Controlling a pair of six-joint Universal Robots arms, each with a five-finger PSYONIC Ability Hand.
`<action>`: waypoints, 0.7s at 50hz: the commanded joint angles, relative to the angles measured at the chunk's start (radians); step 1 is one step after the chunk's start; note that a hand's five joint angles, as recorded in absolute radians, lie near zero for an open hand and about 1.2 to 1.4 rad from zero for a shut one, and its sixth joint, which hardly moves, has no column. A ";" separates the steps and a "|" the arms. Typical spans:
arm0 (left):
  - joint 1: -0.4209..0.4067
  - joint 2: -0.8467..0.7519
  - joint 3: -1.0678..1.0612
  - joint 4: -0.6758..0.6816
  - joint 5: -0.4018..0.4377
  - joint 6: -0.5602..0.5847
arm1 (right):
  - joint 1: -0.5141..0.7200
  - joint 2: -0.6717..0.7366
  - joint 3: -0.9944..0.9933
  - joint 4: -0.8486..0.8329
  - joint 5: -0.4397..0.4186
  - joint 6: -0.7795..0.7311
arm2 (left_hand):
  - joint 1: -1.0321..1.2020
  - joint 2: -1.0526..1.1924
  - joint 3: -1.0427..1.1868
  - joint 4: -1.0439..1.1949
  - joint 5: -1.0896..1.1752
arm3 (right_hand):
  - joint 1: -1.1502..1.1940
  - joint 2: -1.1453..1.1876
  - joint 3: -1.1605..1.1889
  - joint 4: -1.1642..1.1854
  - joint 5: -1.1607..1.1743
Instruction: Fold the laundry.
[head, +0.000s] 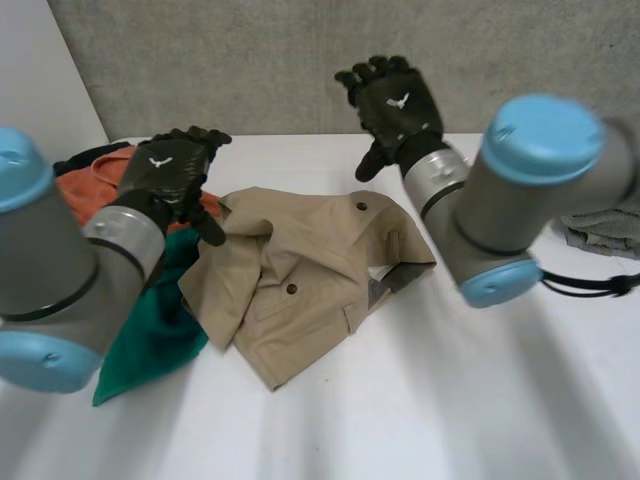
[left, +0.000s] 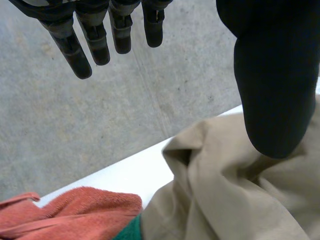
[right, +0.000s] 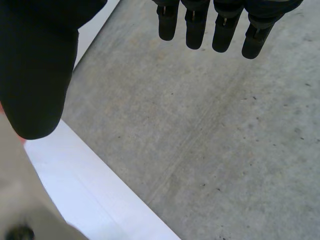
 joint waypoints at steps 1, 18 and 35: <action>0.054 0.166 -0.112 -0.068 0.045 0.021 | -0.042 -0.180 0.064 0.344 -0.014 0.066 | -0.013 -0.031 -0.034 -0.028 -0.053 | -0.047 -0.030 -0.028 -0.030 -0.047; 0.100 -0.042 -0.103 -0.030 0.148 0.019 | -0.008 -0.153 0.411 0.332 -0.072 0.486 | -0.013 -0.031 -0.034 -0.028 -0.053 | -0.047 -0.030 -0.028 -0.030 -0.047; 0.075 -0.307 0.139 -0.036 0.200 0.024 | 0.104 0.159 0.204 0.204 0.166 0.644 | 1.153 1.135 1.132 1.138 1.113 | 0.978 0.994 0.996 0.995 0.978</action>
